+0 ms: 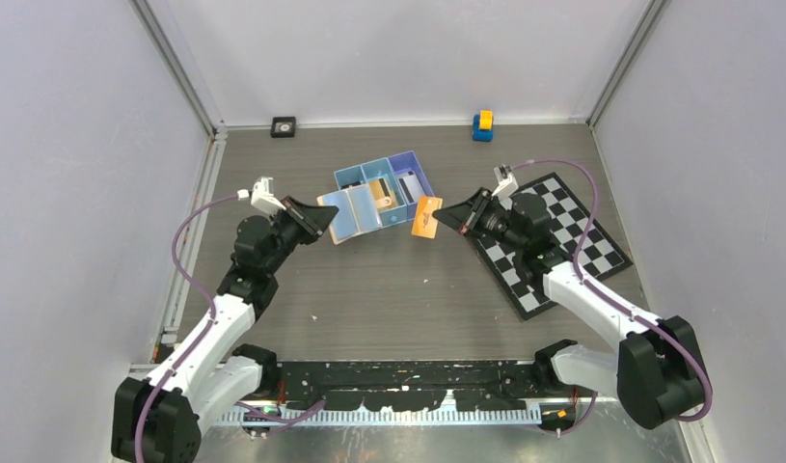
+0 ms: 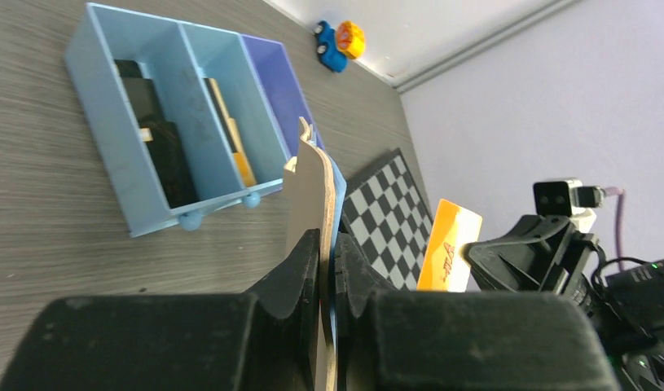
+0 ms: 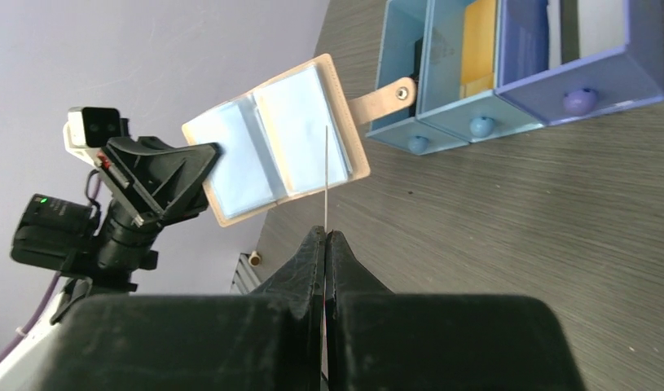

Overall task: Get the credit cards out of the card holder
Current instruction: Remove the credit card from the card holder, then place the credit card in the storage box.

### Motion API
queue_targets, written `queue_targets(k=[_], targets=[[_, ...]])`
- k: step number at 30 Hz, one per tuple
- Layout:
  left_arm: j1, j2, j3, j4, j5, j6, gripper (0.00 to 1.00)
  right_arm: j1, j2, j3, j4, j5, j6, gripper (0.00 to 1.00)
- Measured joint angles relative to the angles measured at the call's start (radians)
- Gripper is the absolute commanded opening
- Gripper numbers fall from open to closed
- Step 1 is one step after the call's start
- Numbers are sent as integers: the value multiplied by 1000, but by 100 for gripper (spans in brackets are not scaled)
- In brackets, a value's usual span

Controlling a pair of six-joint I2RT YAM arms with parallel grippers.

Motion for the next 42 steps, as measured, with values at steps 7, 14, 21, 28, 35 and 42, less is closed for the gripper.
queue_targets(k=[7, 14, 21, 28, 35, 42], targets=[[0, -76, -20, -69, -90, 46, 0, 0, 50, 55, -98, 14, -80, 0], [0, -159, -56, -79, -142, 47, 0, 3, 242, 287, -269, 12, -157, 1], [0, -191, -79, -89, -175, 44, 0, 48, 460, 546, -446, 25, -234, 0], [0, -263, -99, -112, -253, 33, 0, 113, 614, 698, -532, 28, -262, 0], [0, -330, -147, -113, -310, 12, 0, 124, 754, 861, -590, 29, -278, 1], [0, -375, -157, -114, -336, 13, 0, 123, 877, 1051, -699, 46, -338, 1]])
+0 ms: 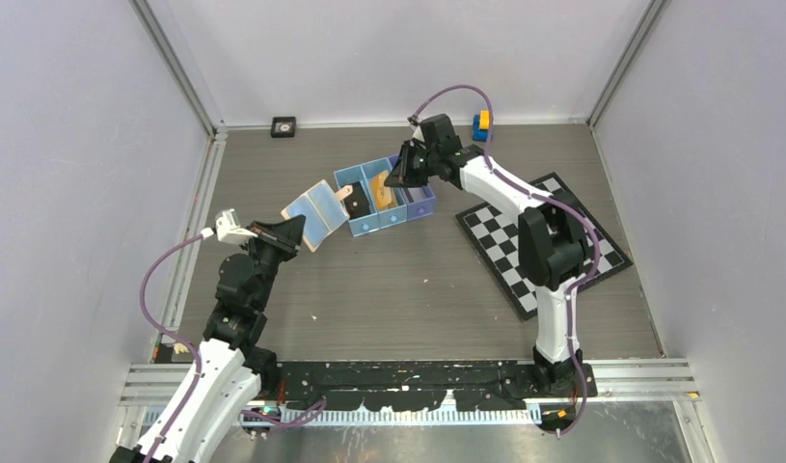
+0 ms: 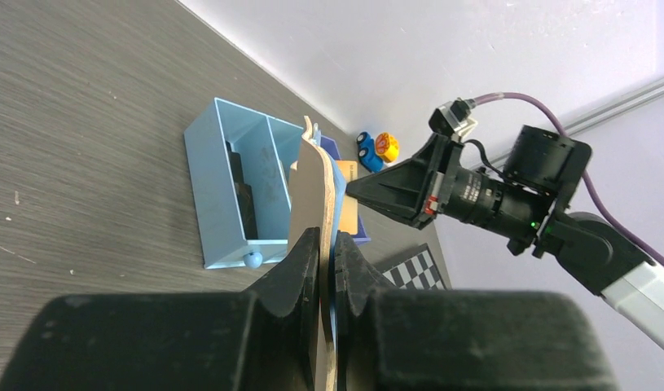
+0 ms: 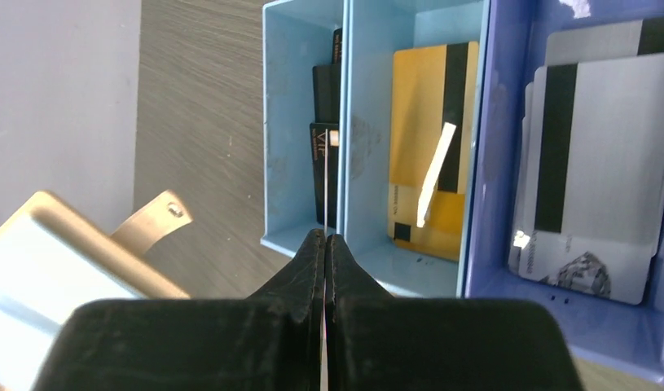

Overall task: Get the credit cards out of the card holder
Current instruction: Place the credit card in the storage box.

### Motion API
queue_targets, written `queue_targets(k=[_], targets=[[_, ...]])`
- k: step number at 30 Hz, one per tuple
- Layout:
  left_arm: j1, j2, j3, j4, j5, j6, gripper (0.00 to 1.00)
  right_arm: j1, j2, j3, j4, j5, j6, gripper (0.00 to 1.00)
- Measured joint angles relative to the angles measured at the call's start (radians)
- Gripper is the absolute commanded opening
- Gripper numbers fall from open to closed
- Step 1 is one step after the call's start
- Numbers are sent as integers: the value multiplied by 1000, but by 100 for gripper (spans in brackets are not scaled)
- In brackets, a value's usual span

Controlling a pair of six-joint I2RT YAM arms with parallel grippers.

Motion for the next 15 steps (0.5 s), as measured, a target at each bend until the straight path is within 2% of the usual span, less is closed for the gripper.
queue_targets(k=[6, 15], targets=[[0, -4, -3, 1, -6, 0, 0, 0, 119, 153, -111, 14, -58, 1], [0, 4, -9, 0, -9, -1, 0, -5, 199, 270, -186, 11, -82, 1]])
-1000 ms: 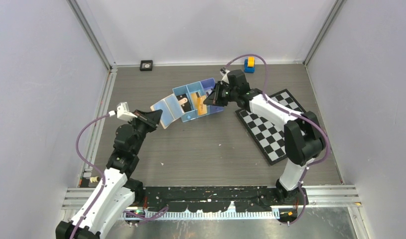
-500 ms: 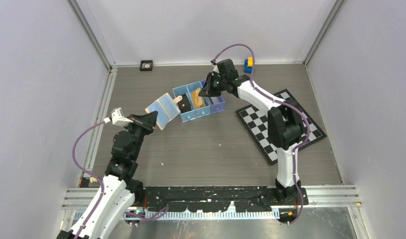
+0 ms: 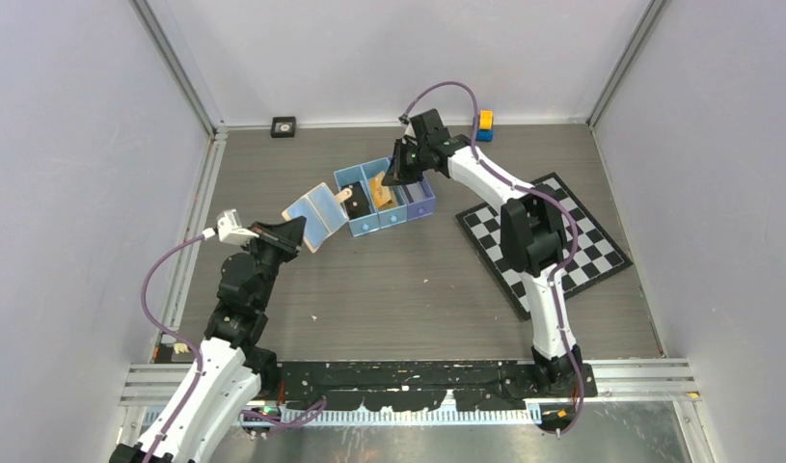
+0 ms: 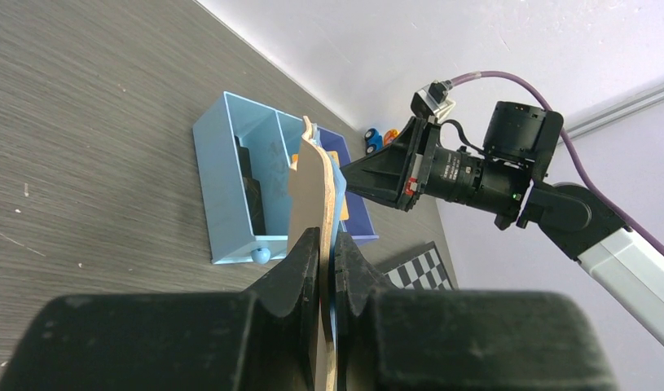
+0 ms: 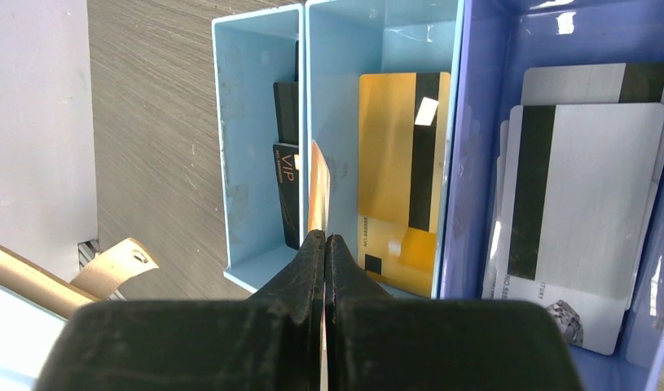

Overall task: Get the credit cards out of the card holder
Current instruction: Place the credit card in the storage box.

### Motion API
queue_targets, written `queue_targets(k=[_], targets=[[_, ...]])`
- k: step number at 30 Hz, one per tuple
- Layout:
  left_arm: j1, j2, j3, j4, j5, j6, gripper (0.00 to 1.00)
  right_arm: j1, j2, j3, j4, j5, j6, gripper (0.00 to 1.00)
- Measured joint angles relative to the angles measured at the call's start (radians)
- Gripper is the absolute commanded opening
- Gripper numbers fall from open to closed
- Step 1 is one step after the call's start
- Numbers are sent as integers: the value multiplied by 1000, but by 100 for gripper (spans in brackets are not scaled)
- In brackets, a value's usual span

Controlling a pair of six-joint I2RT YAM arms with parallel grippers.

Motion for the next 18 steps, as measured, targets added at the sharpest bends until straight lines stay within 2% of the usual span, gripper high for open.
queue_targets(k=[11, 18], targets=[[0, -1, 0, 0, -3, 0, 0, 0, 23, 54, -49, 5, -30, 0], [0, -1, -1, 0, -4, -2, 0, -3, -58, -49, -34, 18, -40, 0]])
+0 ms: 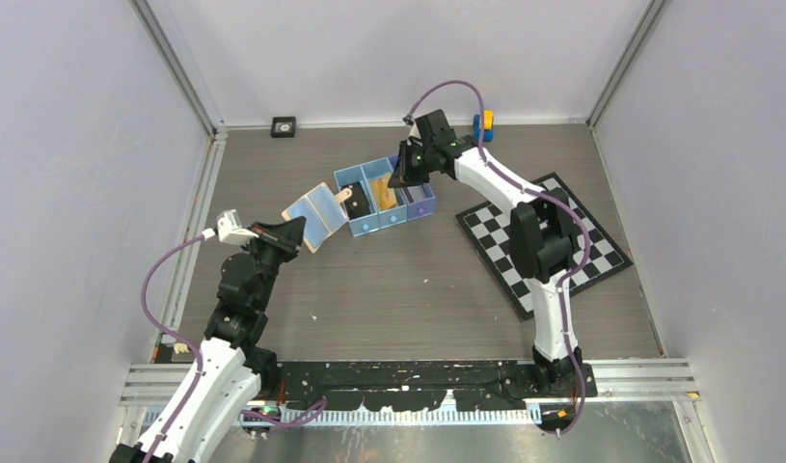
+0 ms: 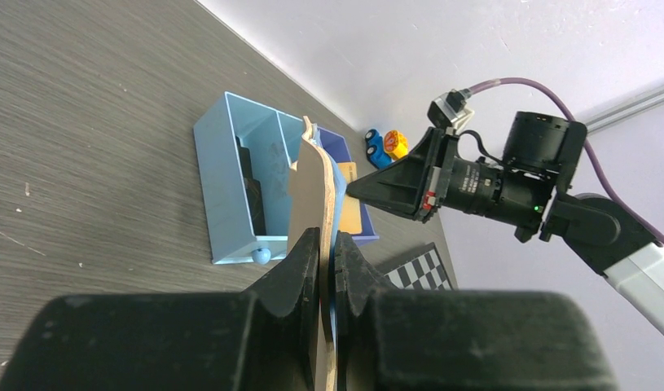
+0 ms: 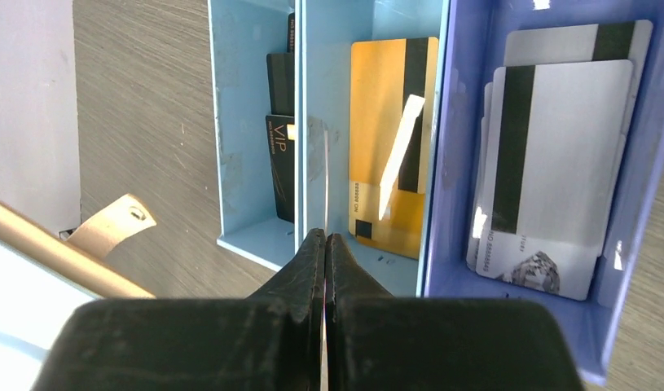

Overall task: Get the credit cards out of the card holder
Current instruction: Place the credit card in the storage box.

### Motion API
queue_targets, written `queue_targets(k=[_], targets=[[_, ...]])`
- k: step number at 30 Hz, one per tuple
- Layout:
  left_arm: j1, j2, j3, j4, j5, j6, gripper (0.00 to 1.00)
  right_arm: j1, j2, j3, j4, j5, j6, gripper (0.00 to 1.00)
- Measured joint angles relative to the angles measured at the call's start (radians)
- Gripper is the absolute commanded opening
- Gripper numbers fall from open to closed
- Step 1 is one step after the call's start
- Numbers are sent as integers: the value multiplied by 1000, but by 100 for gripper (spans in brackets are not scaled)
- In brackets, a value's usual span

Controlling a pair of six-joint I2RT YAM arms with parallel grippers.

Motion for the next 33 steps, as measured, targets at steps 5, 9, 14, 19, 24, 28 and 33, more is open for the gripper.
queue_targets(k=[5, 9, 14, 19, 24, 28, 33], targets=[[0, 0, -2, 0, -1, 0, 0, -18, -58, -50, 32, 11, 4, 1], [0, 0, -2, 0, -2, 0, 0, -26, -59, -51, 45, 11, 10, 1], [0, 0, -2, 0, -2, 0, 0, -34, -48, -50, 50, 10, 13, 1], [0, -1, -2, 0, -2, 0, 0, -32, 8, -49, 60, -15, 27, 1], [0, -1, -2, 0, -2, 0, 0, -28, 67, -31, 69, -35, 37, 34], [0, -3, -2, 0, -2, -1, 0, -12, 71, -28, 71, -4, 37, 41], [0, -1, -2, 0, -1, -2, 0, 5, -40, -169, 121, 74, 30, 45]])
